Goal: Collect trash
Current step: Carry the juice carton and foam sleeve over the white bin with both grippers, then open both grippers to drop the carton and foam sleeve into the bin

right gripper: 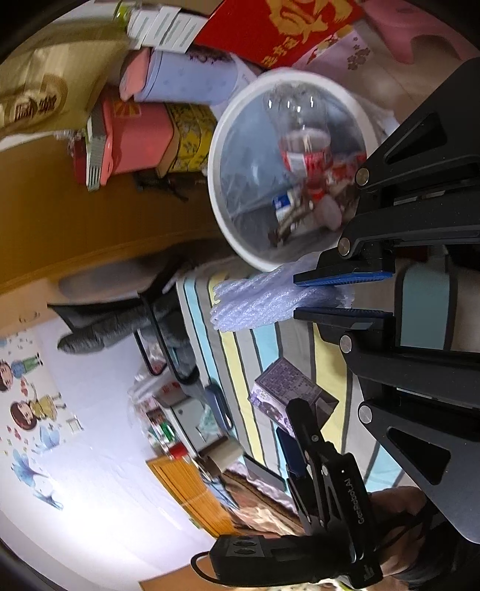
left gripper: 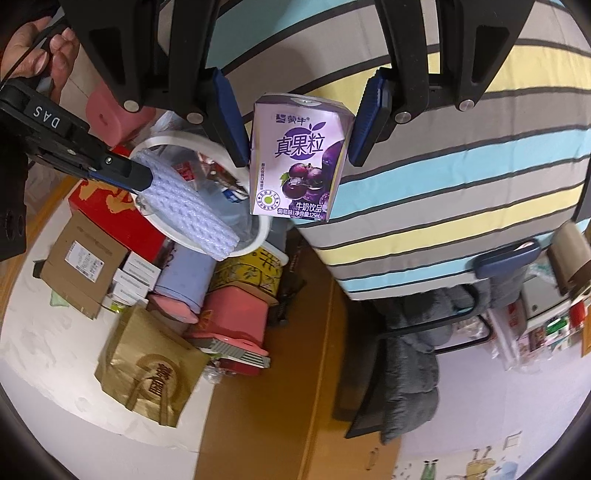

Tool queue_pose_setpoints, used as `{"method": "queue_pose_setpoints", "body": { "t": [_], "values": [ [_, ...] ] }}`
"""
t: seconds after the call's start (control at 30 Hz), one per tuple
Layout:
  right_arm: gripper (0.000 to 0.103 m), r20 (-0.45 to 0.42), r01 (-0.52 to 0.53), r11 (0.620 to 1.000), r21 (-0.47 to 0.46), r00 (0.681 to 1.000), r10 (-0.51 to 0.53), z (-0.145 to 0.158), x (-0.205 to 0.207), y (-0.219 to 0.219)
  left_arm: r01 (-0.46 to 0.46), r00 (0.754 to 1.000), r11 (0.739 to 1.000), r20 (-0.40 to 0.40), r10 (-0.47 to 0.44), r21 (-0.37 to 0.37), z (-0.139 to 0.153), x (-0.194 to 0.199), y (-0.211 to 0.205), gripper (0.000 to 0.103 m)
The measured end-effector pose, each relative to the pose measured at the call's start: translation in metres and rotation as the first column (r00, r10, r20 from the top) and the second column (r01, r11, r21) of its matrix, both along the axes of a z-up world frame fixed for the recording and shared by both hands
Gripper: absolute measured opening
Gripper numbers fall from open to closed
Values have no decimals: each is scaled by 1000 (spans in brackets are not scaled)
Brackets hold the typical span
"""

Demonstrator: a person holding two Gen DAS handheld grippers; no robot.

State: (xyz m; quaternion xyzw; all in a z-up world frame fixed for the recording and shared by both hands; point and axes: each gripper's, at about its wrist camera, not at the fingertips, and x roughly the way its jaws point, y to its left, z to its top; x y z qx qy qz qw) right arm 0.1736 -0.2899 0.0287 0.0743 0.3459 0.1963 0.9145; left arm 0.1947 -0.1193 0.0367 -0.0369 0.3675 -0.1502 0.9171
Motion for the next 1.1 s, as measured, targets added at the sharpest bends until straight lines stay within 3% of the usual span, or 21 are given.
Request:
{"method": "queue_pose_setpoints", "body": {
  "t": [0.67, 1.1],
  "values": [
    [14, -65, 141, 990, -12, 988, -142, -19, 14, -47, 135, 991, 991, -23, -135, -20, -12, 44, -66, 55],
    [14, -144, 164, 986, -28, 975, -166, -39, 25, -58, 190, 978, 981, -85, -192, -27, -42, 78, -102, 56]
  ]
}}
